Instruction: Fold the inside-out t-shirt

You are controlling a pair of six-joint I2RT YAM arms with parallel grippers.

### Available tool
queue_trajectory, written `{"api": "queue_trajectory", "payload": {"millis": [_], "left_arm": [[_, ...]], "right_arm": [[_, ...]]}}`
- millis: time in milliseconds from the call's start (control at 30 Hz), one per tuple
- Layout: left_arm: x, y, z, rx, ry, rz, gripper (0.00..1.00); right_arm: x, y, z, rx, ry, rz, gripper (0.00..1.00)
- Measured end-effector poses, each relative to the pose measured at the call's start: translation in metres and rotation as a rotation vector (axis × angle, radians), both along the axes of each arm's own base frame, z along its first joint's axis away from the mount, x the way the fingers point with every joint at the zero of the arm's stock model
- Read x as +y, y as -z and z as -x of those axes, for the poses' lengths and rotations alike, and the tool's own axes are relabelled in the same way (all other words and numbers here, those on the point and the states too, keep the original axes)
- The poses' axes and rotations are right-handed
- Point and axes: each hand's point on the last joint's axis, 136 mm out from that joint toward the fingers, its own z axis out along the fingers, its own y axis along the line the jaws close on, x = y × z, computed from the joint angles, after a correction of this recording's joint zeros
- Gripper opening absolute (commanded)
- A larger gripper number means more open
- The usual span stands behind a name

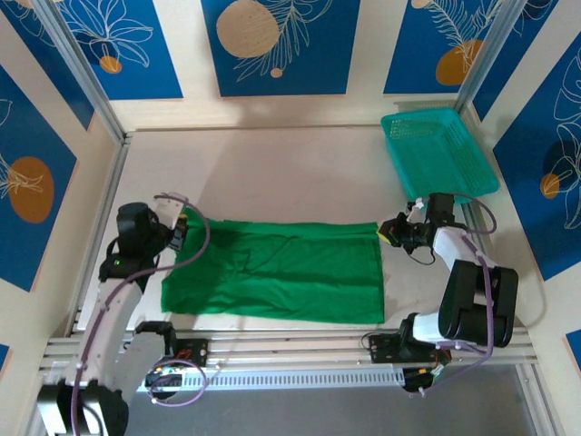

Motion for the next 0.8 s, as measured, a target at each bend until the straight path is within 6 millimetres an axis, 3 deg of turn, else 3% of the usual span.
{"api": "queue_trajectory", "payload": {"millis": [167,333,400,467,567,667,767,800], "left_arm": [[0.012,-0.022,0.016,-0.092,-0.080,0.002,0.00],[0.022,-0.017,0.030,-0.092,-0.155,0.032,0.00],[0.028,-0.010,0.039,-0.083,-0.201,0.044,0.26],[0.035,-0.006,0.049,-0.084,-0.256,0.067,0.32],[0.041,-0.015,0.064,-0.126,-0.312,0.112,0.51],[0.045,-0.032,0.077,-0.192,-0.353,0.170,0.56],[0.043,-0.051,0.083,-0.243,-0.360,0.253,0.55],[0.037,-0.057,0.081,-0.247,-0.341,0.292,0.55]], "right_arm": [[-0.003,0.005,0.014,0.015,0.034,-0.004,0.04],[0.000,0.026,0.037,0.087,0.067,-0.012,0.07],[-0.002,0.032,0.046,0.110,0.087,0.005,0.09],[-0.005,0.032,0.054,0.108,0.109,0.030,0.18],[-0.008,0.024,0.062,0.075,0.143,0.044,0.30],[-0.007,0.006,0.066,0.022,0.169,0.040,0.34],[-0.005,-0.011,0.071,-0.026,0.179,0.054,0.35],[-0.003,-0.018,0.073,-0.037,0.172,0.067,0.40]]}}
